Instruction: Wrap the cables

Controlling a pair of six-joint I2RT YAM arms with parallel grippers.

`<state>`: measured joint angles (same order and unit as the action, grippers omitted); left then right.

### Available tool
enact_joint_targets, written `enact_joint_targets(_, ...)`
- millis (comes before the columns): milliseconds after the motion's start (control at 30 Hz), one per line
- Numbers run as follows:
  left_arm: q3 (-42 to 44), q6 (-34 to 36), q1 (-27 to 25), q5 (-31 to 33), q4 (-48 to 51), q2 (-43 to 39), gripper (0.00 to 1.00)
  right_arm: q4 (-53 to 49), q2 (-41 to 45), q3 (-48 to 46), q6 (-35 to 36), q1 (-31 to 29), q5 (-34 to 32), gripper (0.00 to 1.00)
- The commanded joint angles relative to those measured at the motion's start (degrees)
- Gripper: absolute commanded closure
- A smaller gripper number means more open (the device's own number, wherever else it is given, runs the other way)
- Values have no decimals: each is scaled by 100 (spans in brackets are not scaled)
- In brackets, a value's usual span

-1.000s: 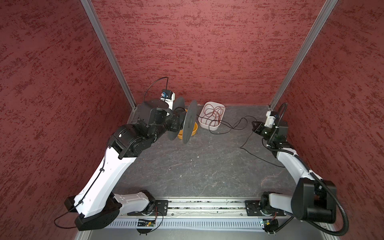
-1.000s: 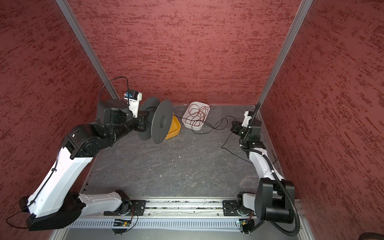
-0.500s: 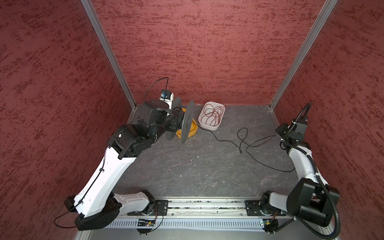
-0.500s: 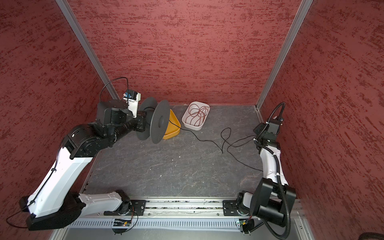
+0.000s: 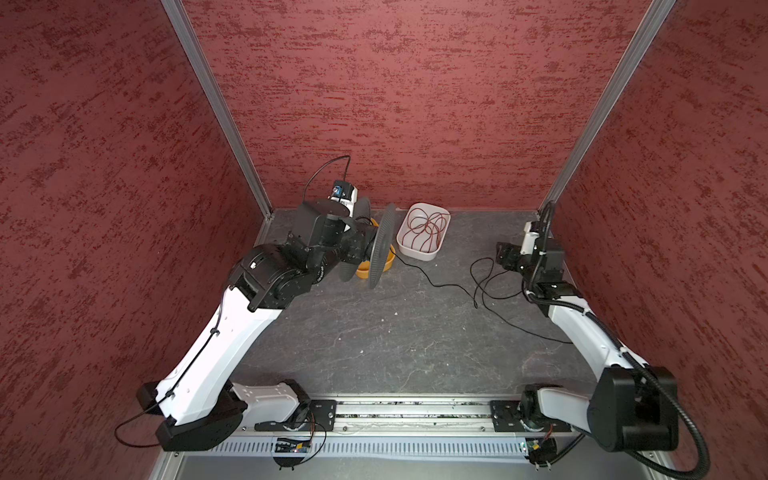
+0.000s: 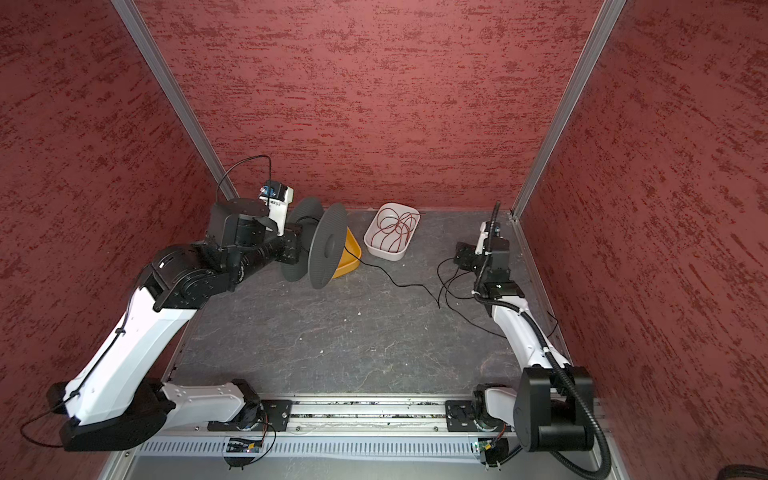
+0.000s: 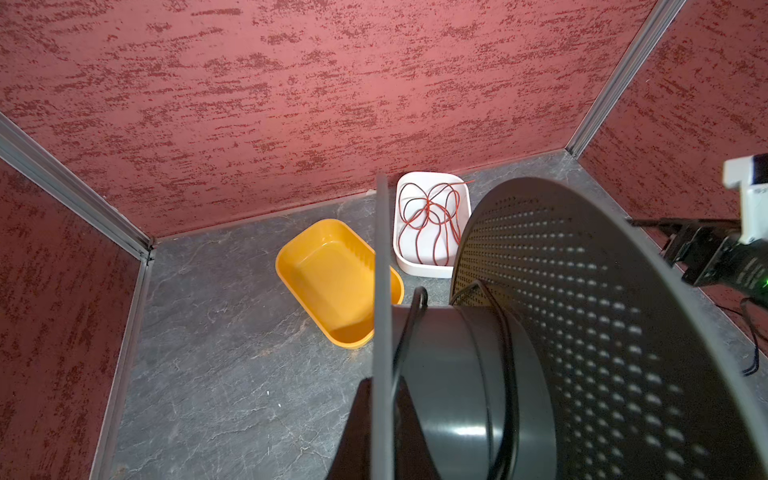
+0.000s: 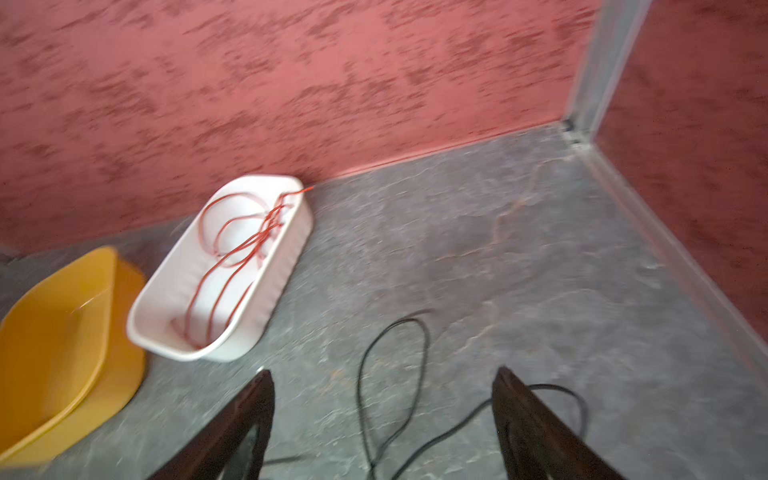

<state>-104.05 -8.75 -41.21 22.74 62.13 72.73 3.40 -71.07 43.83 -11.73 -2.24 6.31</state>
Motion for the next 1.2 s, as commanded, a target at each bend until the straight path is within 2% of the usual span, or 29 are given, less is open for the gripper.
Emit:
enact_joint_targets(0,-208,-202,-10,-32,-352,26,100,1293,-44,-447,28,-403,1187,18)
enact_joint_targets(133,-239,-266,79,-214,-342,182,100,1700,-153,-851,385,-1167,1037,17)
enact_joint_targets(367,-229,-355,240,-481,-377,336,100,2846,-886,-1474,285,-1882,972,16)
enact_joint_targets(633,-377,-342,357,-644,-257,426,100,4005,-1924,-1661,439,-2586,700,13)
enact_joint_targets(833,-479,-329,380,-675,-69,478,100,4224,-2421,-1224,630,-2800,370,13)
enact_joint_targets(967,-503,-329,412,-679,10,455,100,4409,-2297,-1225,689,-2799,159,15)
enact_joint_targets(1100,-502,-322,421,-745,1,401,100,4157,-2149,-1016,822,-2799,-225,15)
enact_joint_targets(1167,-502,-313,429,-721,15,407,100,3962,-2145,-860,929,-2801,-130,15)
